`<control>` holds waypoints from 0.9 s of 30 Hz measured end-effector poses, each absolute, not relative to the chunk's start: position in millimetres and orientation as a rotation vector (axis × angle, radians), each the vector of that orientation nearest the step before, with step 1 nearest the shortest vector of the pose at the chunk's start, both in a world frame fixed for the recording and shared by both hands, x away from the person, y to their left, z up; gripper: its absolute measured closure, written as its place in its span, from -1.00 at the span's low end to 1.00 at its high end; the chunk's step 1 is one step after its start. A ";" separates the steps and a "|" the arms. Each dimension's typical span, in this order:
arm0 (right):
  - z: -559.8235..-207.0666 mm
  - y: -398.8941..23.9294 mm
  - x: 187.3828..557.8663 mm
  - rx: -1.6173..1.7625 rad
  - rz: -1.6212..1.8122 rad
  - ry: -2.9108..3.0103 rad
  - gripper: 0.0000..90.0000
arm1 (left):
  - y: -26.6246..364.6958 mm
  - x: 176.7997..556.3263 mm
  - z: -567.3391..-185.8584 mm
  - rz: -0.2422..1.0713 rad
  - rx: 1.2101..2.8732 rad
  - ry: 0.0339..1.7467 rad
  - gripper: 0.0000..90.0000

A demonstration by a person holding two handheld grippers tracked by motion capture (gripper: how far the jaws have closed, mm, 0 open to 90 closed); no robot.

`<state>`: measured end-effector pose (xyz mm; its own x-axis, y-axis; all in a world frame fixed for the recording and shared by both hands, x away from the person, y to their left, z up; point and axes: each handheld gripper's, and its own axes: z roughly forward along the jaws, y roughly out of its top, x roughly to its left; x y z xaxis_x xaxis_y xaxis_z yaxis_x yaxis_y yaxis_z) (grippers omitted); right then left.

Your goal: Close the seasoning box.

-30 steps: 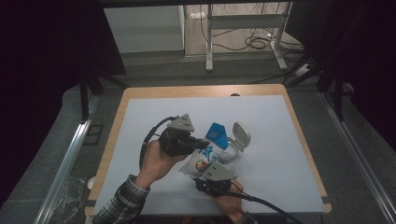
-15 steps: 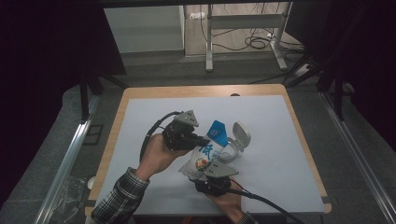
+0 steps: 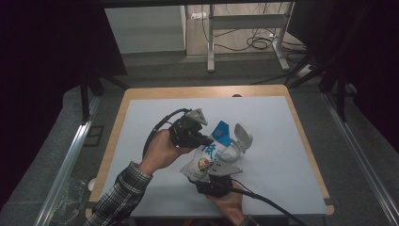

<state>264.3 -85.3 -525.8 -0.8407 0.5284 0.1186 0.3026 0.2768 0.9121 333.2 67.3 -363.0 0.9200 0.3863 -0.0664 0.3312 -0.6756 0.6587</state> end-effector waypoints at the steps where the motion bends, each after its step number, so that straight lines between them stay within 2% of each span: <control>1: -525.9 -85.3 264.9 0.769 1.600 2.333 0.16 | 66.0 333.6 -362.5 0.101 2.370 0.506 1.00; 27: -520.4 -85.4 268.8 0.859 1.724 2.352 0.15 | 42.7 348.9 -351.4 0.058 2.506 0.473 1.00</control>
